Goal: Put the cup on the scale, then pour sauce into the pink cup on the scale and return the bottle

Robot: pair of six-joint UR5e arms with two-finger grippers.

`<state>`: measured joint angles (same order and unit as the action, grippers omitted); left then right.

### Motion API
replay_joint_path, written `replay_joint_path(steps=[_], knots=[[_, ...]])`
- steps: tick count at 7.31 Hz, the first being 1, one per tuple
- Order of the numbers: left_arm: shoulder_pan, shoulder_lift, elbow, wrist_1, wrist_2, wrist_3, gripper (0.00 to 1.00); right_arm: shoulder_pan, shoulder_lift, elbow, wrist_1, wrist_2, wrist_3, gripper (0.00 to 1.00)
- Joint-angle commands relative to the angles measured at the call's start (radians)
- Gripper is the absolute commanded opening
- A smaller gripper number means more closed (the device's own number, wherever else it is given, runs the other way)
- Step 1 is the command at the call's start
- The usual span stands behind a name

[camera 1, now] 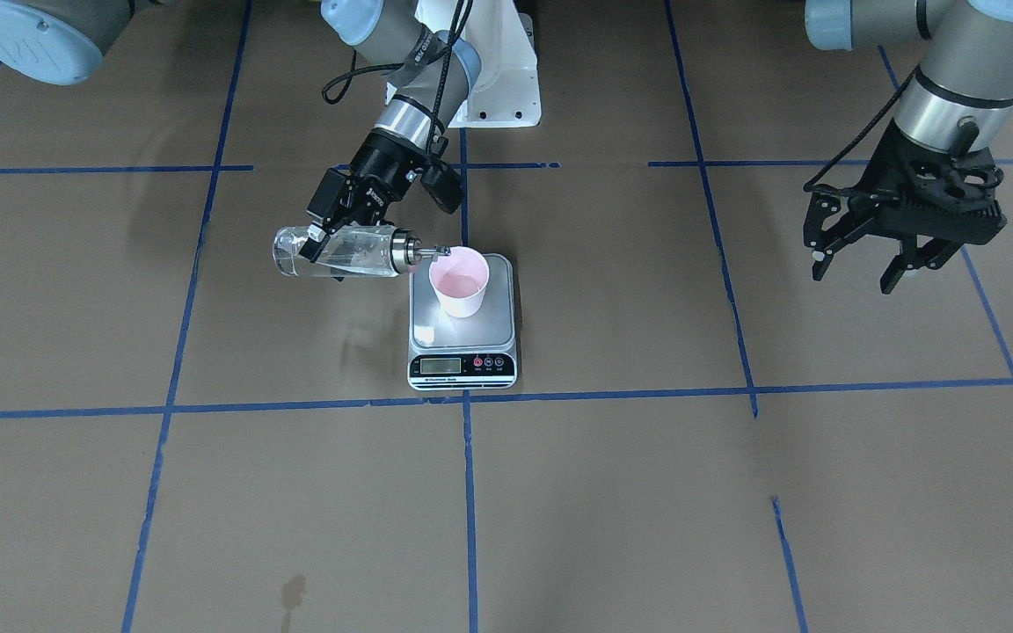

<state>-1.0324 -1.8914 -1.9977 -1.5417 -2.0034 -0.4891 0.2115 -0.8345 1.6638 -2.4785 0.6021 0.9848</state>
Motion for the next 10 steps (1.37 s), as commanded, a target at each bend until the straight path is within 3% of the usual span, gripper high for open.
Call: replay_joint_path(steps=[1,10], knots=[[0.000,0.000,-0.001,0.000,0.000,0.000,0.73,0.002,0.005,-0.009,-0.045,0.002,0.000,0.00],[0.000,0.002,-0.009,0.003,-0.002,-0.006,0.74,0.002,0.061,-0.009,-0.286,0.002,0.002,0.00]])
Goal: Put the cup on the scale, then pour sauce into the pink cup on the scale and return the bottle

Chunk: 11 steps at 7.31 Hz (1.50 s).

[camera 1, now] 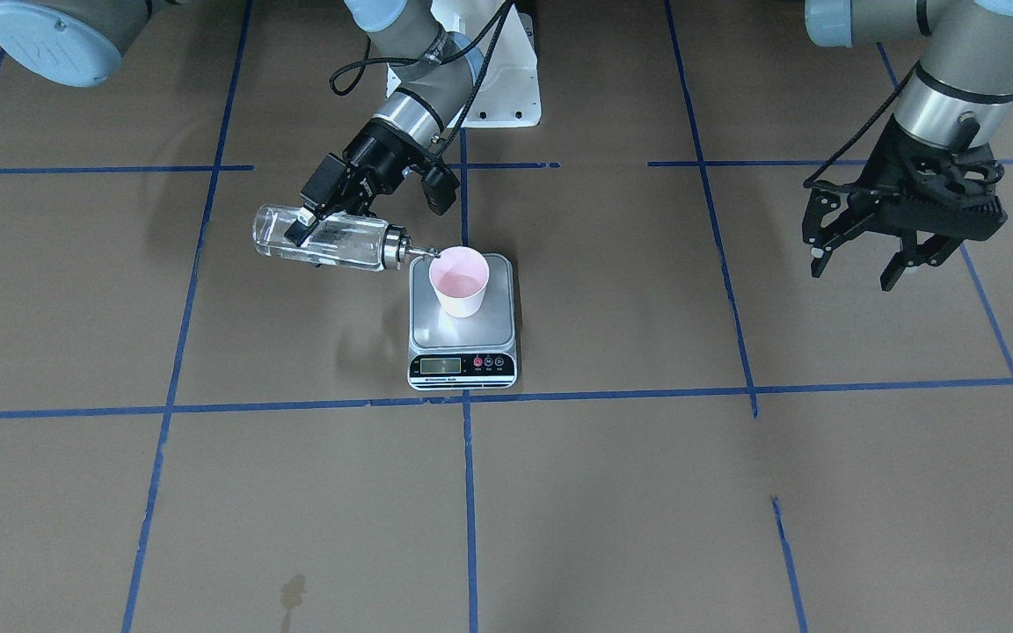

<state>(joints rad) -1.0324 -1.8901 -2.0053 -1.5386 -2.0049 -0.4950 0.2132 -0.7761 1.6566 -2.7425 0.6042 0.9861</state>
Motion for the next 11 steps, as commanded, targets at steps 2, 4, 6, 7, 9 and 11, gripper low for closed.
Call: replay_joint_path(steps=[2,4,6,7,9,11], knots=[[0.000,0.000,0.000,0.002,-0.002,-0.002,0.75,-0.002,0.005,-0.001,-0.078,0.000,0.002,0.00],[0.000,-0.001,-0.001,0.002,-0.002,-0.002,0.75,-0.002,0.003,-0.003,-0.083,0.000,0.002,0.00],[0.000,-0.001,-0.003,0.002,-0.006,-0.004,0.75,-0.003,0.005,-0.001,-0.120,0.000,0.002,0.00],[0.000,0.000,-0.003,0.002,-0.017,-0.004,0.75,-0.003,0.006,-0.001,-0.124,0.000,0.003,0.00],[0.000,-0.001,-0.003,0.002,-0.017,-0.004,0.75,-0.003,0.011,-0.001,-0.180,0.000,0.008,0.00],[0.000,-0.001,-0.003,0.003,-0.017,-0.004,0.76,-0.003,0.038,-0.001,-0.242,0.002,0.009,0.00]])
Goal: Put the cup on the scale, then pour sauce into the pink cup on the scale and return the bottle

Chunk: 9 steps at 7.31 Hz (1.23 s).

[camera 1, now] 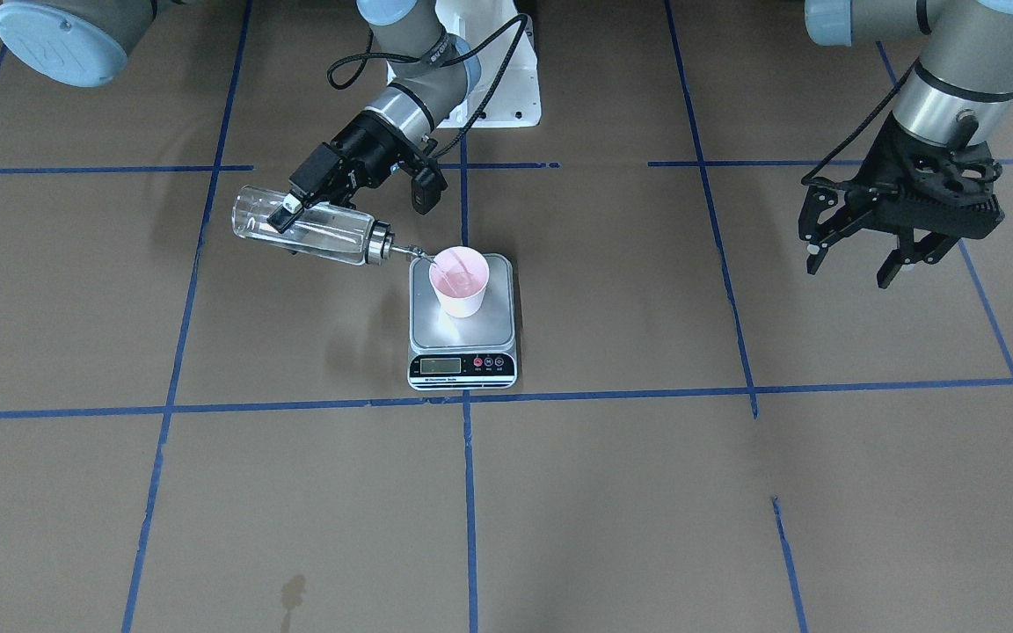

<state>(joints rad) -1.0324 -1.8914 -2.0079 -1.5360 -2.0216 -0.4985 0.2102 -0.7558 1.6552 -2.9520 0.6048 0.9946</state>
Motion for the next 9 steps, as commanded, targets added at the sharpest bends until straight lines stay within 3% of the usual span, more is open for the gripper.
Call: replay_joint_path(steps=[1,4,9], knots=[[0.000,0.000,0.000,0.000,0.000,0.000,0.76,0.000,0.019,0.000,-0.033,0.001,0.002,0.00],[0.000,0.001,0.000,0.000,0.000,0.000,0.76,-0.006,0.027,0.002,-0.026,0.006,0.096,0.00],[0.000,0.000,-0.005,0.000,0.003,0.000,0.76,-0.017,0.009,0.000,0.140,0.009,0.193,0.00]])
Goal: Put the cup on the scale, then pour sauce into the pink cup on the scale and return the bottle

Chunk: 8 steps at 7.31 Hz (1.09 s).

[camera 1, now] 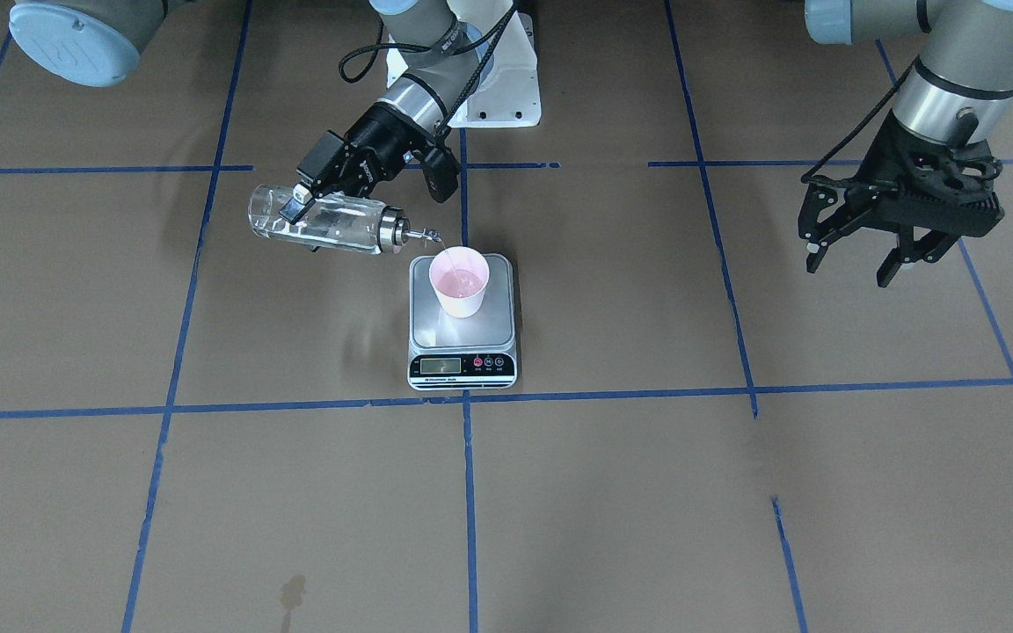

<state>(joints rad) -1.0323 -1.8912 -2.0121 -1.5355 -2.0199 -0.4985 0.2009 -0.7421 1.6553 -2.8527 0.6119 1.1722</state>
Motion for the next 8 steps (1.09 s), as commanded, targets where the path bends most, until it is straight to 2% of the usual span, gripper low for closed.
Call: replay_joint_path(steps=[1,4,5,7,8], knots=[[0.000,0.000,-0.001,0.000,0.001,-0.002,0.76,-0.008,-0.006,0.004,0.062,0.002,0.032,0.00],[0.000,0.000,-0.001,0.002,0.001,-0.002,0.76,-0.009,-0.032,0.008,0.243,0.003,0.035,0.00],[0.000,0.000,-0.001,0.002,0.001,-0.002,0.76,-0.008,-0.051,0.036,0.309,0.005,0.035,0.00],[0.000,-0.002,-0.001,0.000,0.001,-0.003,0.76,-0.001,-0.172,0.177,0.491,0.005,0.035,0.00],[0.000,-0.003,-0.002,0.002,0.001,-0.003,0.76,0.003,-0.195,0.210,0.527,0.005,0.035,0.00]])
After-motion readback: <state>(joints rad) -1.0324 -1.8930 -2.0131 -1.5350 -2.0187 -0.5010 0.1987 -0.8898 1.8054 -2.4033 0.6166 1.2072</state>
